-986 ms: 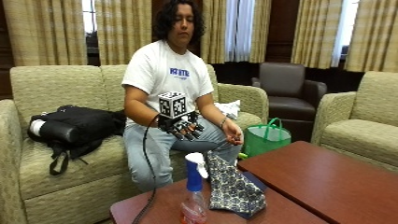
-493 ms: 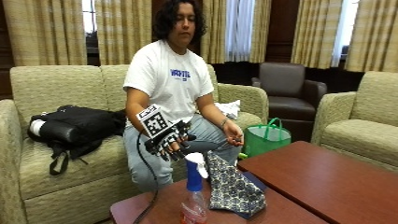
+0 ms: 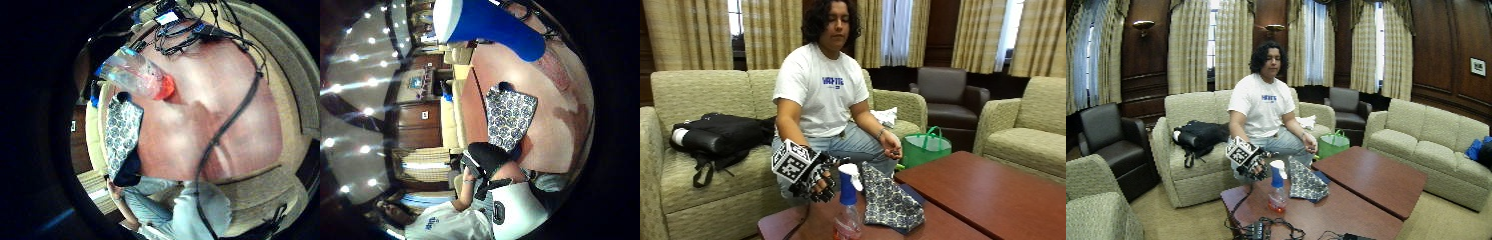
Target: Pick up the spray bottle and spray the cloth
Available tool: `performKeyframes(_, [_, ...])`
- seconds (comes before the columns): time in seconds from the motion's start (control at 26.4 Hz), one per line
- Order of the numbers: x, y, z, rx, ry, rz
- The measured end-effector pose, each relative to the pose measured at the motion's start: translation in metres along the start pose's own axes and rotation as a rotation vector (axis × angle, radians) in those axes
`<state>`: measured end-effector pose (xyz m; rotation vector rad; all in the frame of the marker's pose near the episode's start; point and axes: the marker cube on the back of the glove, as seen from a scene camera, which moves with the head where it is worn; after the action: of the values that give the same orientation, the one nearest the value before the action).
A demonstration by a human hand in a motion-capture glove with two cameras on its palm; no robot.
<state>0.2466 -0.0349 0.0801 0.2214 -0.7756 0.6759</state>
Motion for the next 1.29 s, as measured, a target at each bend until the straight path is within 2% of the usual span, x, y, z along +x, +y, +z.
performKeyframes(0.19, [0.004, -0.036, 0.011, -0.004, -0.138, -0.018])
performKeyframes(0.49, [0.0, -0.08, 0.026, -0.058, -0.354, -0.132])
performKeyframes(0.8, [-0.007, -0.102, 0.04, -0.124, -0.414, -0.219])
performKeyframes(1.29, [-0.035, -0.13, 0.073, -0.072, -0.44, -0.277])
